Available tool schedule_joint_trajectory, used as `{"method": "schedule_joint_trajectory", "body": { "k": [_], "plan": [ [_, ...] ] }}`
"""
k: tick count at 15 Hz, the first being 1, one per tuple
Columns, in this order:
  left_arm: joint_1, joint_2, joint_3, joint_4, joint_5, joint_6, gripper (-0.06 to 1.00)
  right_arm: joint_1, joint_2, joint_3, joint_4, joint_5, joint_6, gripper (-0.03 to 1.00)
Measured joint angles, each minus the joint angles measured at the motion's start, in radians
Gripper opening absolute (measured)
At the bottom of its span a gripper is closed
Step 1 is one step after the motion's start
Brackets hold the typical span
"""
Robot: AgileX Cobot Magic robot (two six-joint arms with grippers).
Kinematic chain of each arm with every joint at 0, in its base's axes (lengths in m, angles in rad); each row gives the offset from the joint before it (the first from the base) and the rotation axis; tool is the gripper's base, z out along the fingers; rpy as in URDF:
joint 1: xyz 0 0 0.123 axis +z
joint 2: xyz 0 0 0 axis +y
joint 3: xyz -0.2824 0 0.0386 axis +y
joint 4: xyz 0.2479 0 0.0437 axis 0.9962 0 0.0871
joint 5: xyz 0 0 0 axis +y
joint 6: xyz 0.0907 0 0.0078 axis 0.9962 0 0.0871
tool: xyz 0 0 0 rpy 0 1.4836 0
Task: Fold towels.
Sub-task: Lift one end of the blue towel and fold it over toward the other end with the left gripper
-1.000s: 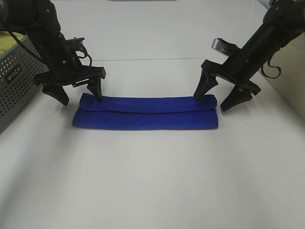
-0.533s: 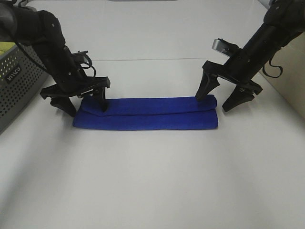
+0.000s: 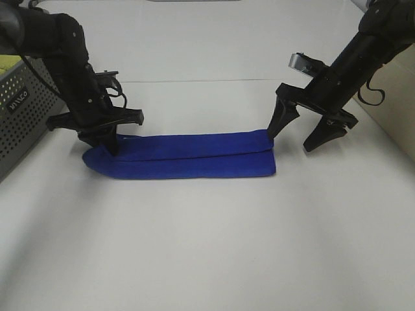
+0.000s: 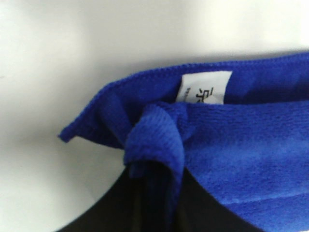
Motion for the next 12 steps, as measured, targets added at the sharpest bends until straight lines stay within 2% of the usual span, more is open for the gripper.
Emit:
{"method": "schedule_joint_trajectory", "body": {
  "k": [1,2,3,5,7,9,12],
  "plan": [
    [0.001,-0.010,-0.011,0.035,0.027,-0.008,0.09,0.000,0.000,0.000,0.000,0.000,0.000,0.85],
    [0.001,-0.044,-0.054,0.106,0.100,-0.032,0.09,0.000,0.000,0.000,0.000,0.000,0.000,0.85],
    [0.002,-0.064,-0.099,0.124,0.151,-0.036,0.09,0.000,0.000,0.000,0.000,0.001,0.000,0.85],
    [0.004,-0.076,-0.189,0.042,0.202,-0.036,0.09,0.000,0.000,0.000,0.000,0.002,0.000,0.85],
    [-0.017,-0.077,-0.250,-0.118,0.203,-0.036,0.09,0.000,0.000,0.000,0.000,0.002,0.000,0.85],
    [-0.077,-0.077,-0.258,-0.236,0.169,-0.036,0.09,0.000,0.000,0.000,0.000,0.002,0.000,0.85],
    [-0.177,-0.051,-0.259,-0.285,0.068,-0.068,0.09,0.000,0.000,0.000,0.000,0.002,0.000,0.85]
  ]
}}
